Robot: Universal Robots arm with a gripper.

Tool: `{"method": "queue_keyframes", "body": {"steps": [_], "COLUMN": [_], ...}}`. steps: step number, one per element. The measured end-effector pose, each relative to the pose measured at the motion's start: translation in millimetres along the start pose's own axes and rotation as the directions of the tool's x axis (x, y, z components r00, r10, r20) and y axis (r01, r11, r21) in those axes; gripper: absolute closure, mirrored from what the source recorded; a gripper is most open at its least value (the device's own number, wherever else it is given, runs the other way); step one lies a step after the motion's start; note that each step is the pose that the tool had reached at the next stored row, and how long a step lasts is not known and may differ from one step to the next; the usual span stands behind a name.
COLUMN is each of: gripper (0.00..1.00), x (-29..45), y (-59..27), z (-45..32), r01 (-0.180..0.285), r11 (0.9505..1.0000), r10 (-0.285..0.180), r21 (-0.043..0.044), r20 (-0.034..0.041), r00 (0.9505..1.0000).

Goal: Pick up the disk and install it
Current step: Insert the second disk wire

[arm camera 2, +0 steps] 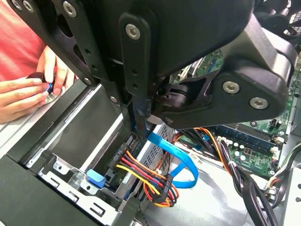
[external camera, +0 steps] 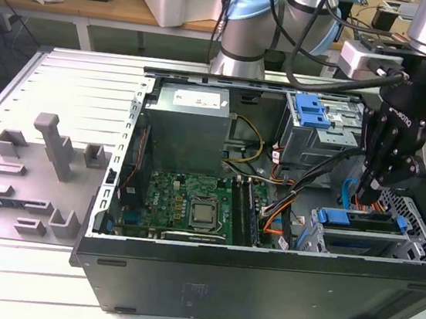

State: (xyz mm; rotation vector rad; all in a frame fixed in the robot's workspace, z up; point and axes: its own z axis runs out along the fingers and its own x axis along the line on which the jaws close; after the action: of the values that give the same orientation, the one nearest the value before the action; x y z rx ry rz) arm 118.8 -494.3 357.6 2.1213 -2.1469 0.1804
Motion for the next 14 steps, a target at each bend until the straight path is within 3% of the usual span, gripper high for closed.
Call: {"method": "queue_keyframes", "body": {"steps": [14], "gripper": [0.84], "x": [4.9], "y": [-2.7], "z": [0.8], "r01": [0.0], "r11": [1.0], "r10": [0.0], "r21": [0.0], "r20": [-0.0001], "r00": [1.0]}}
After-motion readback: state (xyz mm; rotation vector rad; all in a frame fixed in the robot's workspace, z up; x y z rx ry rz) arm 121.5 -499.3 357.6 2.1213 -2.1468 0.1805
